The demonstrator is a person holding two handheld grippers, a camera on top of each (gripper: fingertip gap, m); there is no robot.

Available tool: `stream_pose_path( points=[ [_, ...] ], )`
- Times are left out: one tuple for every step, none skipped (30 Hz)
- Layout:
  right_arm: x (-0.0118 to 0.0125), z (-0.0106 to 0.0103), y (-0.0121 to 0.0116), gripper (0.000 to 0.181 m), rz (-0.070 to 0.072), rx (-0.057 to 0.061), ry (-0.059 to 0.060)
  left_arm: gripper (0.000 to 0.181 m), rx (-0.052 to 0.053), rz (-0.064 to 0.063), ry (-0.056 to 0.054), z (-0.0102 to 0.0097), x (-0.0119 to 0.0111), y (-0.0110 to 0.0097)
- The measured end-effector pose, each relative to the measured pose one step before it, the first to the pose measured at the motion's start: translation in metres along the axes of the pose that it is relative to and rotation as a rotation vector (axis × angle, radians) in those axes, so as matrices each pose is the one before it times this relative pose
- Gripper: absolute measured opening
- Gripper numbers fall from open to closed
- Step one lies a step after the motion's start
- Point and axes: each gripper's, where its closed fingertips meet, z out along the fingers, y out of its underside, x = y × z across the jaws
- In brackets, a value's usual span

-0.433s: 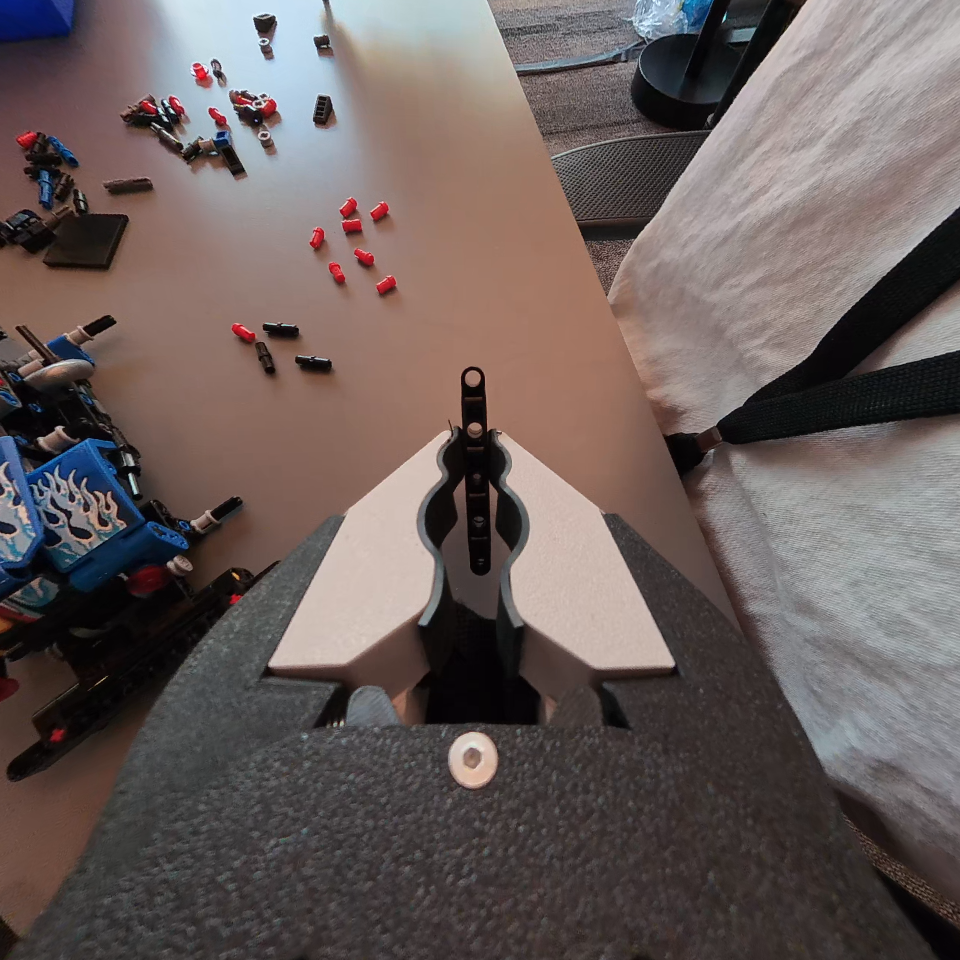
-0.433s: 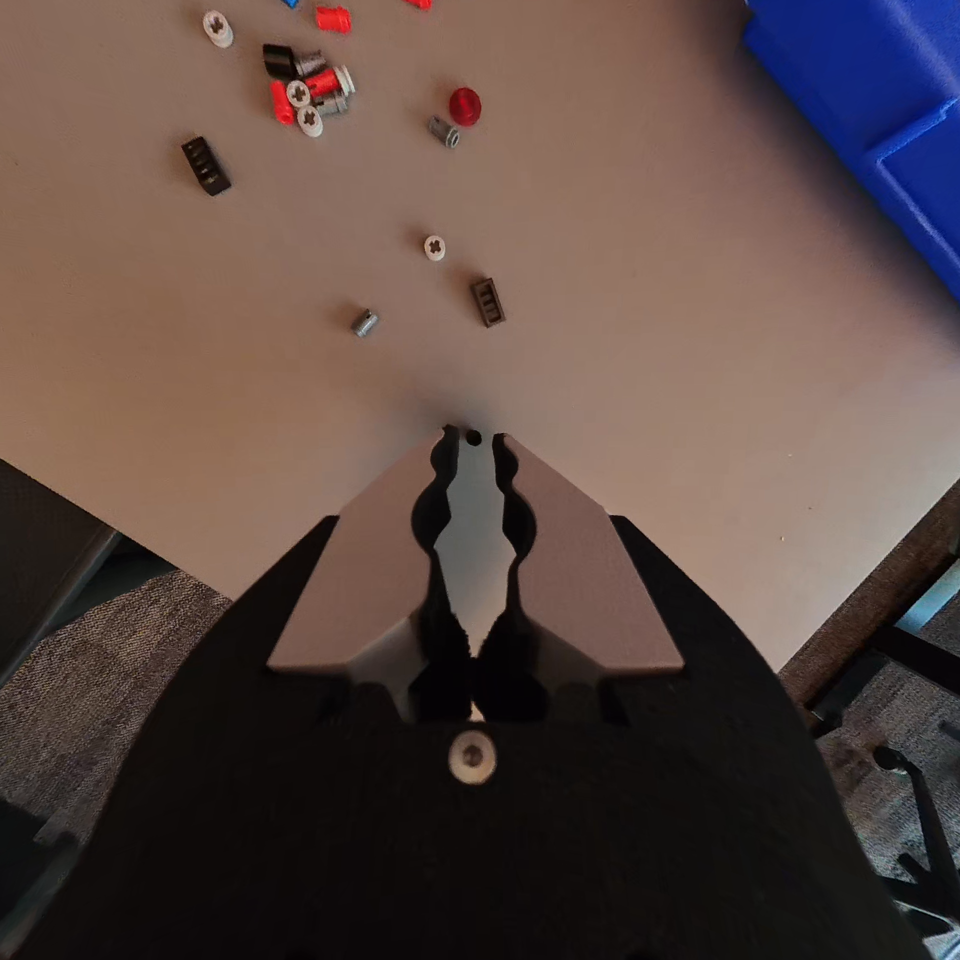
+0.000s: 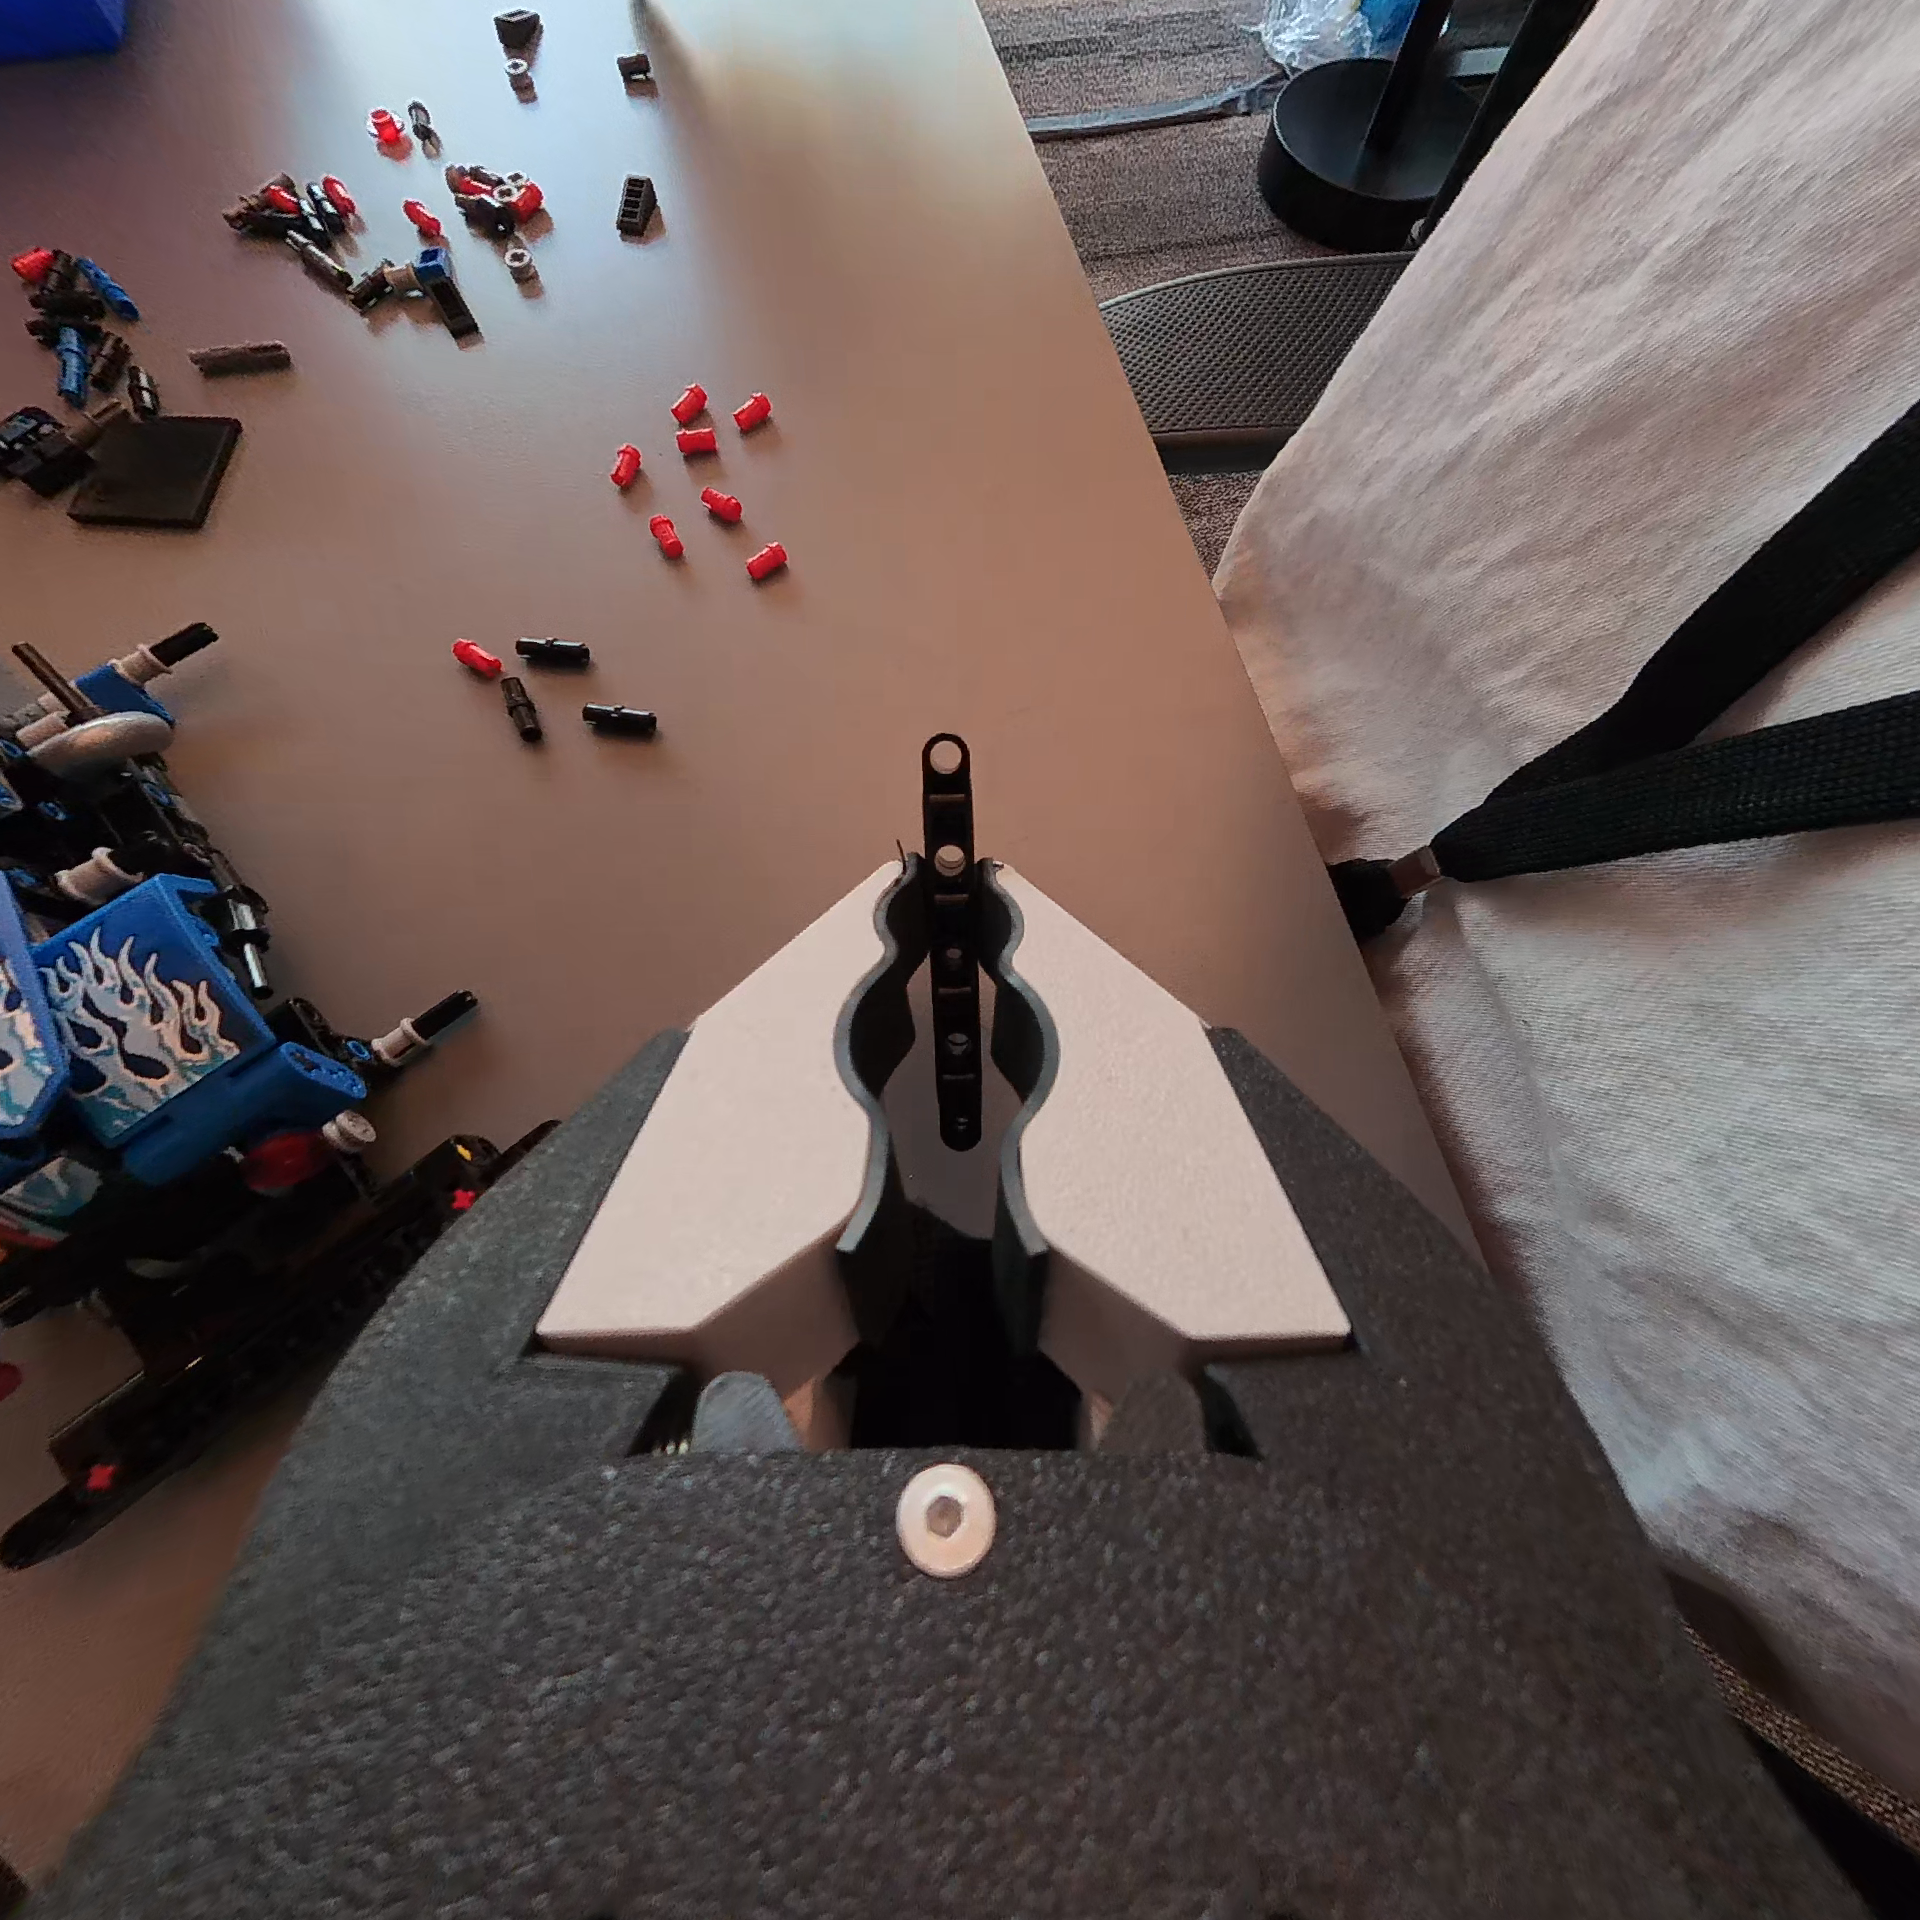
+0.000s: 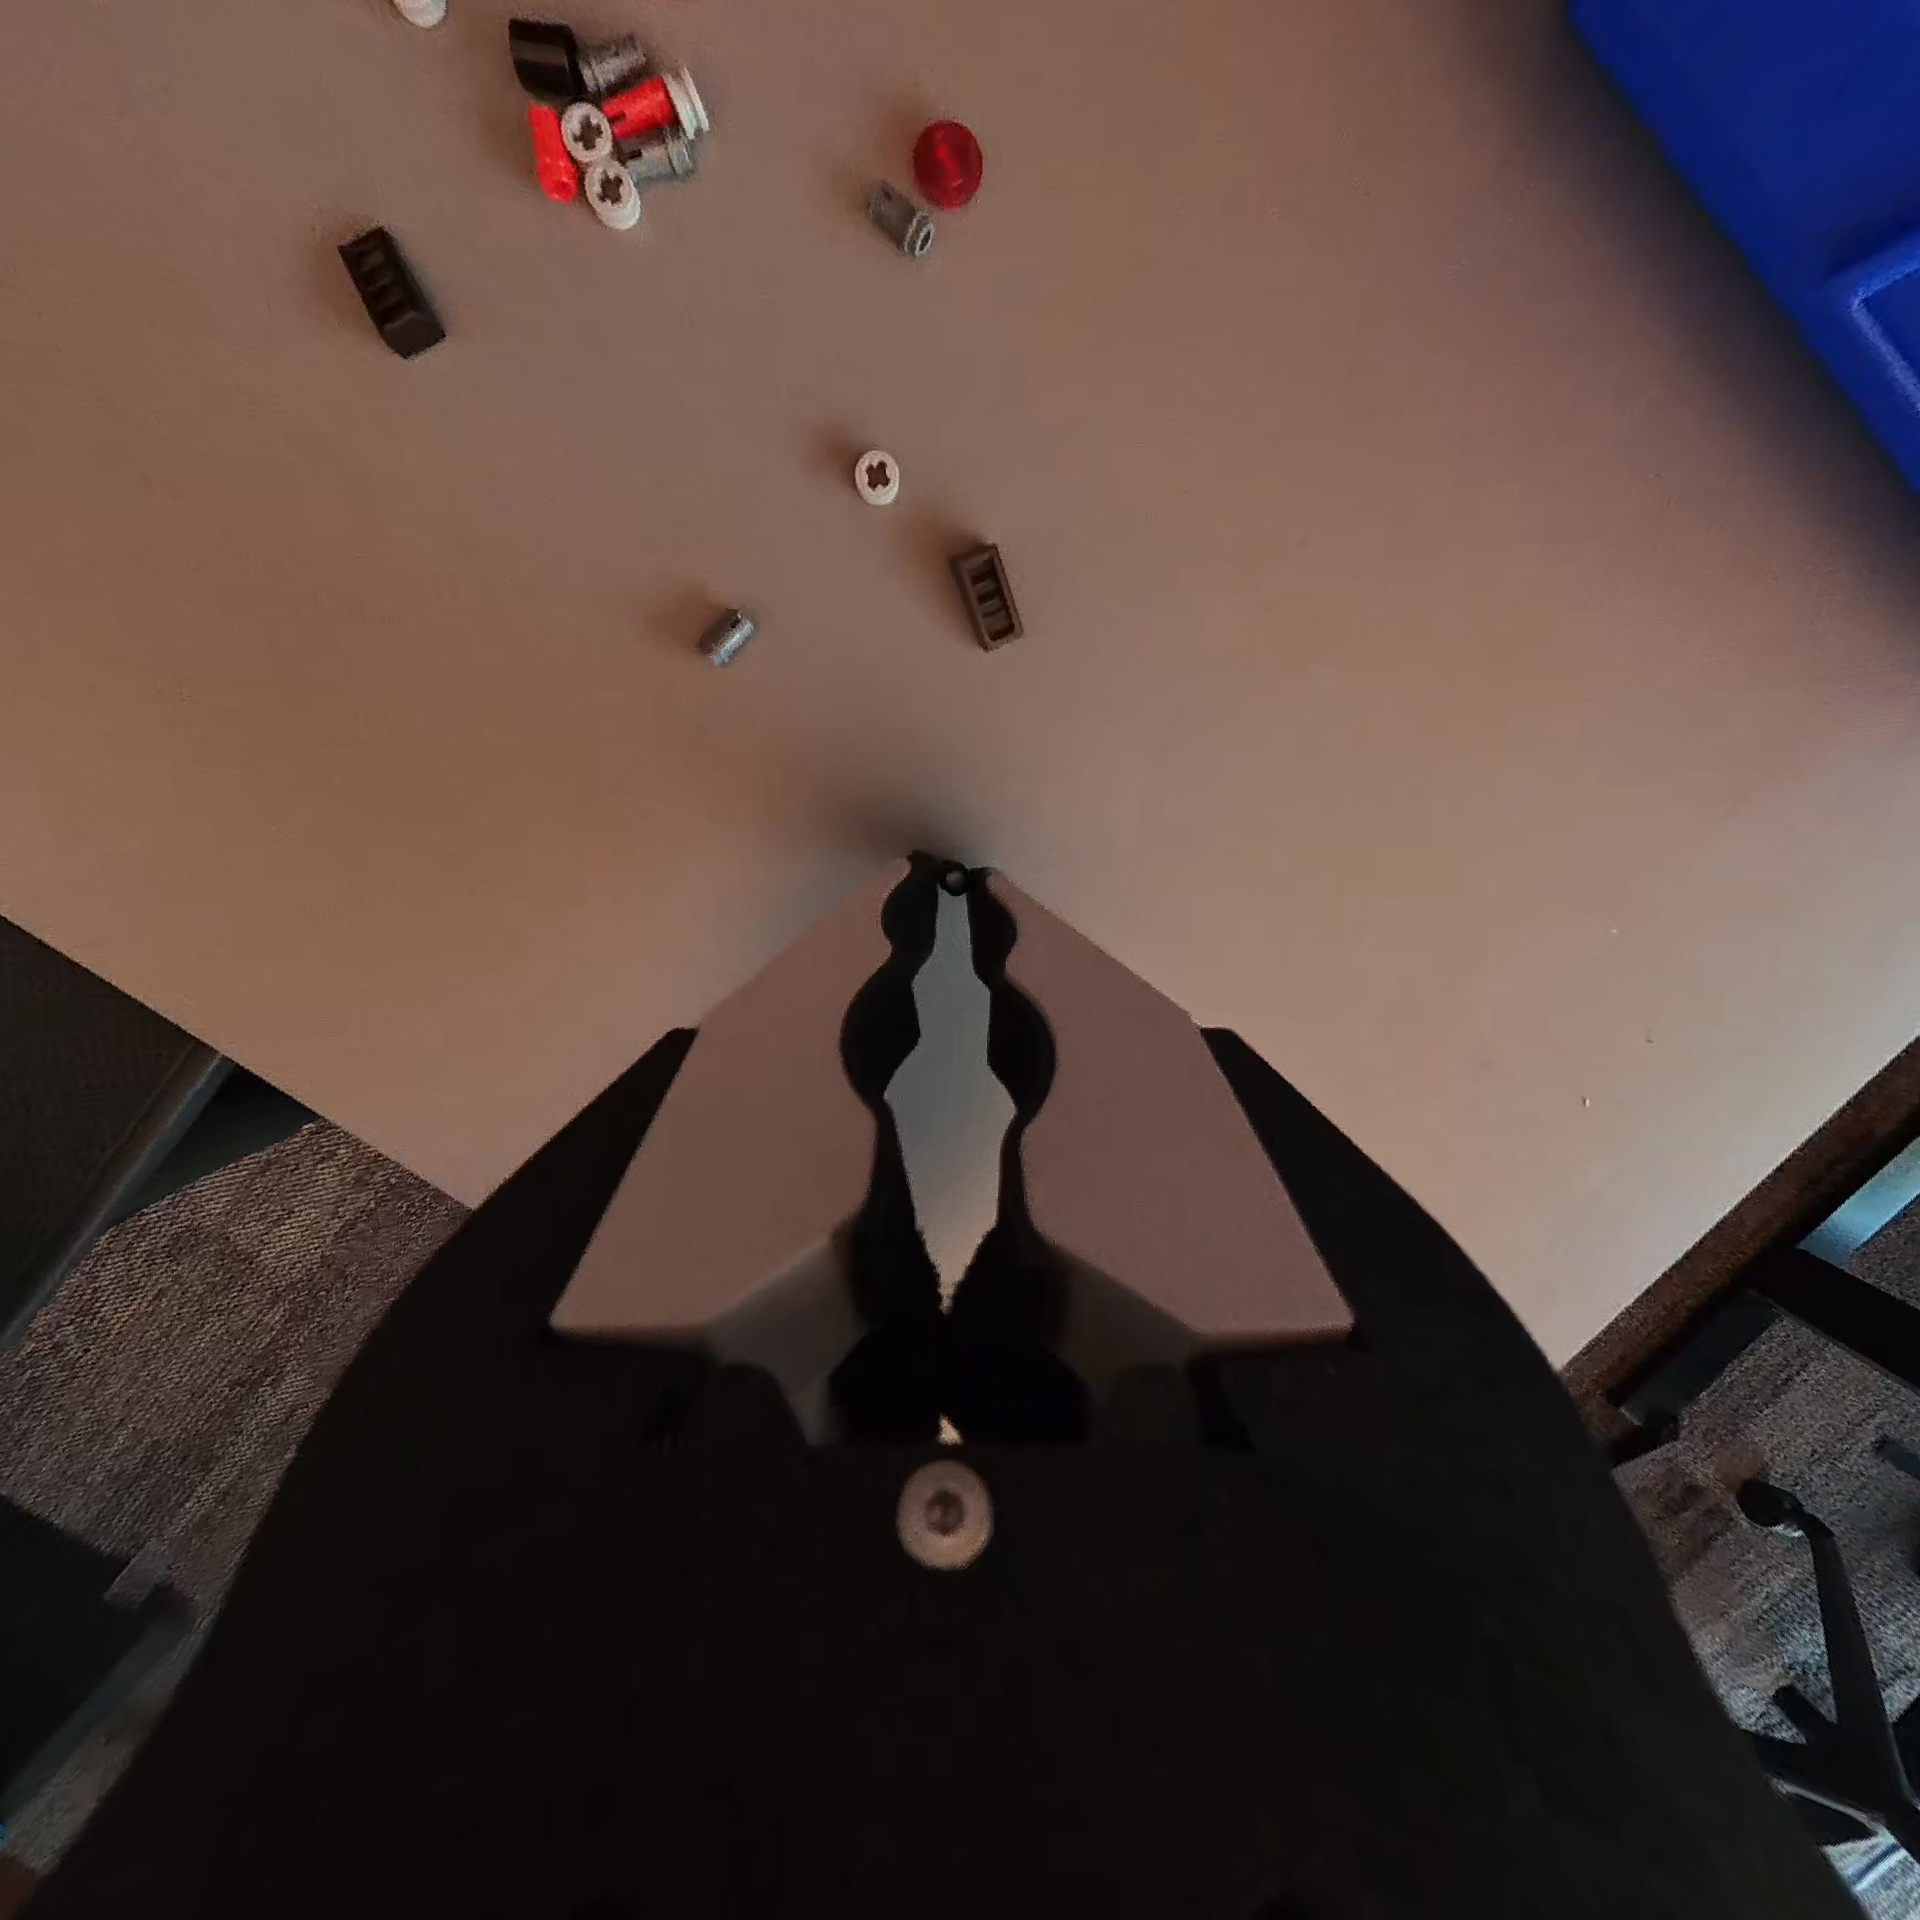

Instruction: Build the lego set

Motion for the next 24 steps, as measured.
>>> stream_pose_path(
  points=[
    [-0.00067,-0.0009,-0.00219,0.005,-0.0061,0.0109,0.0002,0.006,0.0009,-0.0006,0.0005,0.00002,-0.00001,-0.0001],
    [-0.00066,-0.00108,-0.00181,0.005,-0.0043,0.0077,-0.0004,0.006,0.0008,-0.0006,-0.001,-0.00005,-0.00022,-0.00016],
    [0.00051,-0.0014,-0.00186,0.005,-0.0046,0.0064,0.0071,0.007,0.0002,-0.0009,-0.0034,-0.0002,-0.00072,0.00001],
    [-0.00062,-0.002,-0.00405,0.005,-0.0089,0.0182,0.0046,0.007,0.0021,-0.0027,-0.0085,-0.00048,-0.00164,-0.00032],
    [-0.0042,-0.00295,-0.00826,0.005,-0.0125,0.0374,-0.0063,0.007,0.0082,-0.0061,-0.0143,-0.00107,-0.00301,-0.00129],
    [-0.00608,-0.00363,-0.01276,0.004,-0.0205,0.0498,-0.0014,0.006,0.0137,-0.0122,-0.0176,-0.00149,-0.00405,-0.00208],
    [-0.00664,-0.00357,-0.01642,0.004,-0.0328,0.0558,0.0141,0.007,0.0171,-0.0183,-0.0173,-0.00214,-0.00467,-0.0027],
    [-0.00835,-0.00303,-0.01921,0.004,-0.0424,0.0602,0.019,0.006,0.0183,-0.02,-0.0137,-0.00243,-0.00448,-0.0028],
    [-0.00858,-0.00213,-0.02171,0.004,-0.0419,0.0681,0.0251,0.007,0.02,-0.0182,-0.0127,-0.00277,-0.00416,-0.00318],
    [-0.01057,-0.00044,-0.02305,0.004,-0.0321,0.0741,0.0137,0.006,0.0236,-0.0154,-0.0137,-0.00301,-0.00426,-0.0037],
    [-0.01194,0.00175,-0.02159,0.004,-0.0306,0.0623,0.0044,0.006,0.0275,-0.0145,-0.0144,-0.00332,-0.00407,-0.00447],
    [-0.0083,0.00337,-0.02044,0.004,-0.0338,0.0574,0.026,0.006,0.028,-0.0157,-0.0137,-0.00335,-0.00409,-0.0049],
    [-0.00728,0.00522,-0.01981,0.004,-0.023,0.0603,0.0263,0.006,0.0301,-0.016,-0.0145,-0.00345,-0.00417,-0.00508],
    [-0.00925,0.00732,-0.01913,0.004,0.0038,0.0651,0.0061,0.006,0.0306,-0.0154,-0.0156,-0.00337,-0.00435,-0.00501],
    [-0.00845,0.0096,-0.01661,0.004,0.0328,0.0635,0.0055,0.006,0.0277,-0.0131,-0.0191,-0.00329,-0.00473,-0.00467],
    [-0.00915,0.01074,-0.01168,0.004,0.0311,0.0447,-0.0016,0.006,0.027,-0.0084,-0.0278,-0.00335,-0.00571,-0.00455],
    [-0.00757,0.01076,-0.01089,0.004,0.0235,0.0506,0.009,0.006,0.0247,-0.0042,-0.033,-0.00317,-0.00632,-0.00426],
    [-0.00652,0.0103,-0.01256,0.005,0.0284,0.0727,0.0147,0.006,0.0194,0.0,-0.034,-0.0029,-0.00616,-0.00371],
    [-0.00916,0.01058,-0.01081,0.004,0.0399,0.071,-0.006,0.006,0.0165,0.003,-0.0367,-0.0026,-0.00647,-0.00344],
    [-0.00972,0.01141,-0.00721,0.004,0.0507,0.0565,-0.0159,0.005,0.0137,0.0023,-0.0385,-0.00214,-0.00666,-0.0031],
    [-0.009,0.01207,-0.00357,0.004,0.0516,0.0424,-0.0143,0.006,0.0098,-0.0031,-0.0384,-0.0014,-0.00656,-0.0027],
    [-0.00758,0.01137,-0.00122,0.004,0.0411,0.0318,-0.0051,0.006,0.0086,-0.0111,-0.0407,-0.00093,-0.007,-0.00238],
    [-0.00432,0.00939,-0.0022,0.004,0.0358,0.041,0.0191,0.006,0.0105,-0.0167,-0.031,-0.00024,-0.00532,-0.00261],
    [-0.00611,0.00779,-0.00219,0.004,0.0294,0.0404,0.0096,0.006,0.0126,-0.0209,-0.012,0.00044,-0.00211,-0.00268]
  ],
)
